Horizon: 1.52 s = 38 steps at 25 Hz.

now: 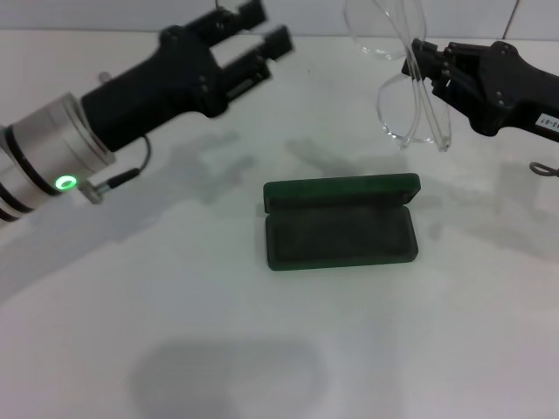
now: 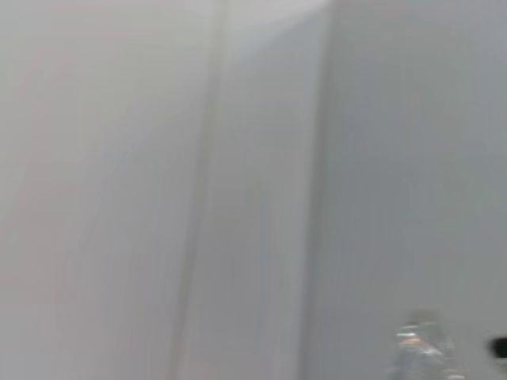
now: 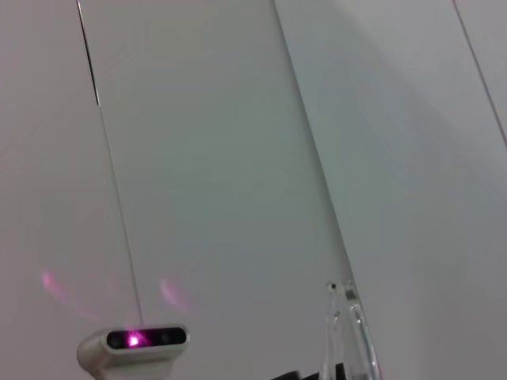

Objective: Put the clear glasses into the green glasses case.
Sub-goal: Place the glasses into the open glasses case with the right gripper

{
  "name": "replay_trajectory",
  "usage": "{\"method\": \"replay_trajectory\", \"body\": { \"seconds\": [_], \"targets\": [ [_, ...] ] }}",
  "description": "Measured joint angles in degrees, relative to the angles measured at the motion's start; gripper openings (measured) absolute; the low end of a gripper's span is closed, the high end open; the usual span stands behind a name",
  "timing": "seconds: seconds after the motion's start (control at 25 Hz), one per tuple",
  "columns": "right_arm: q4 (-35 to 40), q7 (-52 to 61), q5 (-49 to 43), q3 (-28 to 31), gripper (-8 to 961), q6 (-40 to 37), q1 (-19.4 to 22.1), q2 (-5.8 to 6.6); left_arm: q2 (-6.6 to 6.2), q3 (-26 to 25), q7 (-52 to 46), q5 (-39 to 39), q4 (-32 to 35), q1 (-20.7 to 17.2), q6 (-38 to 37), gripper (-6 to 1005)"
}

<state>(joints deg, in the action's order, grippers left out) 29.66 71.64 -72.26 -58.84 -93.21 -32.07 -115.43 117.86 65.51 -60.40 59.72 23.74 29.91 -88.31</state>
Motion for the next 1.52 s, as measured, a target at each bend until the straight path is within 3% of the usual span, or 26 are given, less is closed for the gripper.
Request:
{"method": "replay_trajectory", "body": {
  "seconds": [0.24,0.4,0.76,0.92,1.2,1.32,1.52],
  "targets": [
    [0.01,-1.52,-0.57,-0.21,78,2.1,-0.33,0.15,0.04,-7.22,-0.55,-0.07,-0.31,-1.5,4.3,563],
    [0.24,-1.53,-0.96,-0.31,79,2.58,-0.74,0.25,0.66,-11.33,-1.38,-0.58,-0.18,-1.78,11.4,563],
    [2.87,0.04,-4.56,-0.94,83,3.29,-2.44,0.2,1.1,-14.36,-0.53,-0.65,-0.08,-1.95,15.07,563],
    [10.57,9.51,-14.31,-3.28,85,3.67,-4.15,0.22,0.96,-16.74,-0.52,-0.41,-0.18,-2.08,15.36,562],
    [36.67,38.07,-38.6,-13.01,88,3.82,-6.66,-0.05,0.35,-17.12,0.49,-0.52,-0.1,-2.95,15.81,562],
    [40.43,43.68,-45.4,-17.02,90,3.79,-9.18,-0.14,0.12,-17.13,0.78,-0.51,0.13,-3.42,15.84,562],
    [39.07,45.49,-50.39,-19.84,92,5.6,-11.87,-0.38,-0.08,-17.17,0.76,-0.24,0.15,-3.52,15.89,562]
  ]
}}
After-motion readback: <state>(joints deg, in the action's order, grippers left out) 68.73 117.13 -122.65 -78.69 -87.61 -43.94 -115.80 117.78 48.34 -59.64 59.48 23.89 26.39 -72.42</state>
